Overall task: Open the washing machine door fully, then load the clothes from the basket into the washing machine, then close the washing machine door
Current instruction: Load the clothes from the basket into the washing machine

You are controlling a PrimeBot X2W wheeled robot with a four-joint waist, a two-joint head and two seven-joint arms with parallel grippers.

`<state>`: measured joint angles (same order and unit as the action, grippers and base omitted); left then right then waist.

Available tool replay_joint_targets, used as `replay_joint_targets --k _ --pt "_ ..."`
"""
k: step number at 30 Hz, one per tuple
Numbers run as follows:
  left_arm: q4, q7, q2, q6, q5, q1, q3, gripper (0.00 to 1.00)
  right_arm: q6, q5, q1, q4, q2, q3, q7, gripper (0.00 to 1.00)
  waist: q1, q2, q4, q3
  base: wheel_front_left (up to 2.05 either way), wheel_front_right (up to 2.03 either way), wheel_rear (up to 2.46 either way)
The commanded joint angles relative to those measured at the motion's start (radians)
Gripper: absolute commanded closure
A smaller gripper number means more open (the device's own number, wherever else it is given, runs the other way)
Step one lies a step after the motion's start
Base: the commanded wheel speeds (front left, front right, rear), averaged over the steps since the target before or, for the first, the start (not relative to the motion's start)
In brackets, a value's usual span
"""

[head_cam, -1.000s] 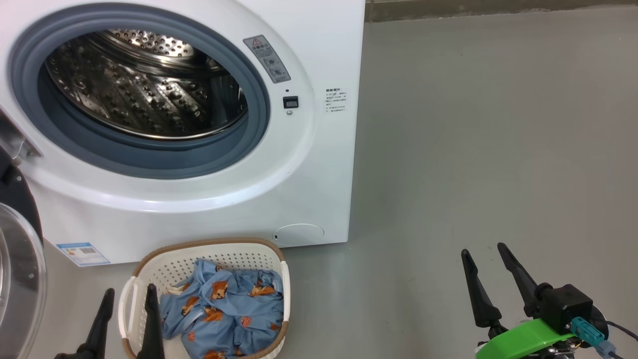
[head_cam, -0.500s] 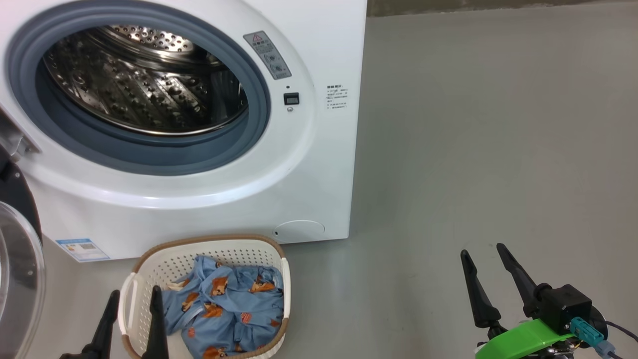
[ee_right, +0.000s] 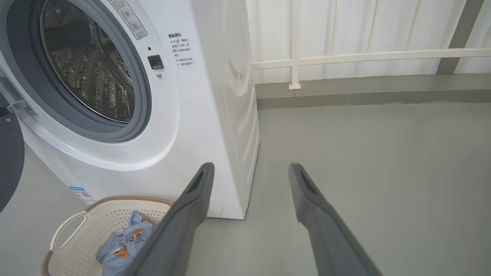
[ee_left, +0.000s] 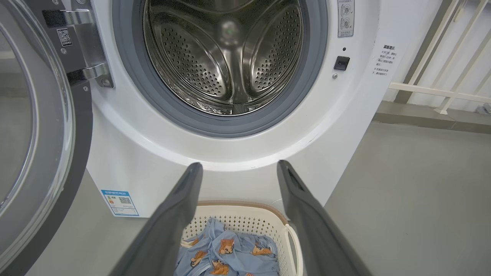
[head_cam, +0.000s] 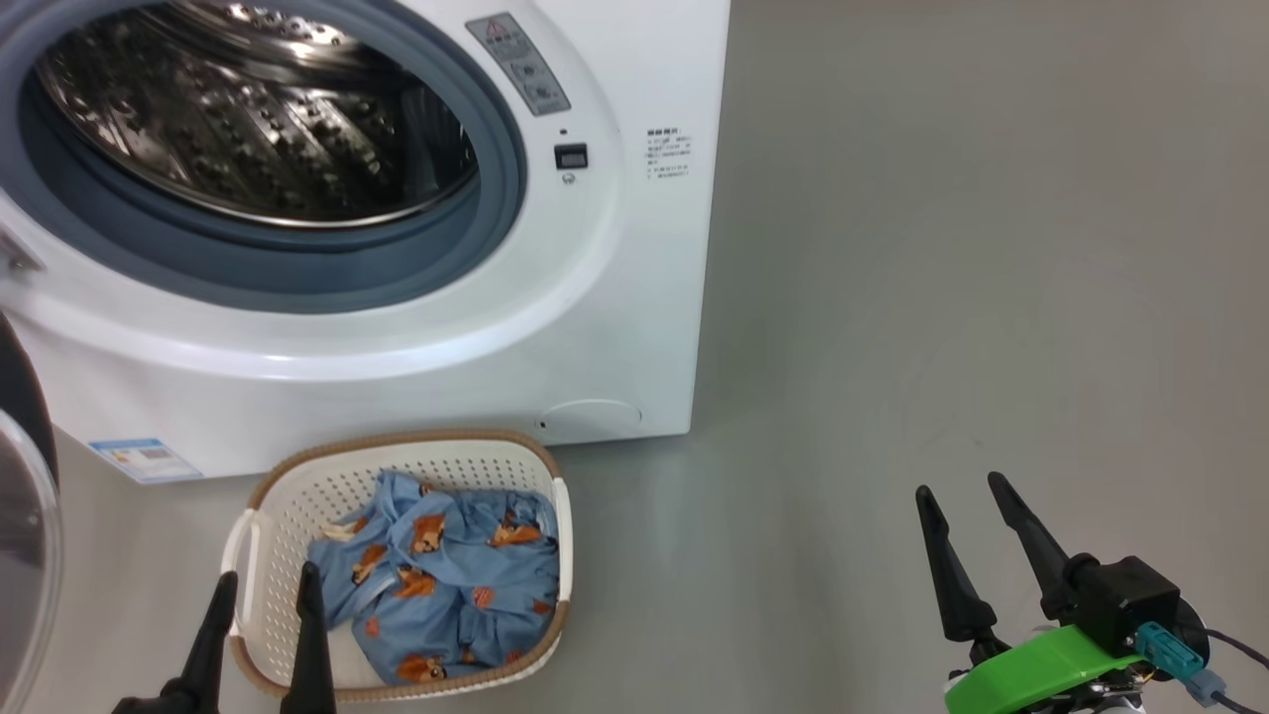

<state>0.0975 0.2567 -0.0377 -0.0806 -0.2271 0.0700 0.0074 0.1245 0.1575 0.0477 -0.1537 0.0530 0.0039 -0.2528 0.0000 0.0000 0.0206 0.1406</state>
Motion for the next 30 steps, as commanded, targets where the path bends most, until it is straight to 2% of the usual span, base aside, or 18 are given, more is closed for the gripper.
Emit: replay_joint_targets --k 1,20,30 --pt "-0.018 0.005 -0.013 0.009 -0.004 -0.041 0.03 0.0 0.006 0.001 0.036 0.028 0.006 0.025 -0.009 0.0 0.0 0.0 -0.002 0.02 0.0 0.0 0.0" --pt "0.033 0.005 -0.013 0.0 -0.048 -0.15 -0.021 0.0 0.006 0.0 0.099 0.047 0.014 0.03 -0.009 0.0 0.0 0.0 -0.009 0.201 0.0 0.0 0.0" --pt "0.169 0.005 -0.013 -0.015 -0.023 -0.308 -0.026 0.0 0.006 0.0 0.145 0.065 0.018 0.037 -0.009 0.0 0.0 0.0 -0.037 0.345 0.0 0.0 0.0"
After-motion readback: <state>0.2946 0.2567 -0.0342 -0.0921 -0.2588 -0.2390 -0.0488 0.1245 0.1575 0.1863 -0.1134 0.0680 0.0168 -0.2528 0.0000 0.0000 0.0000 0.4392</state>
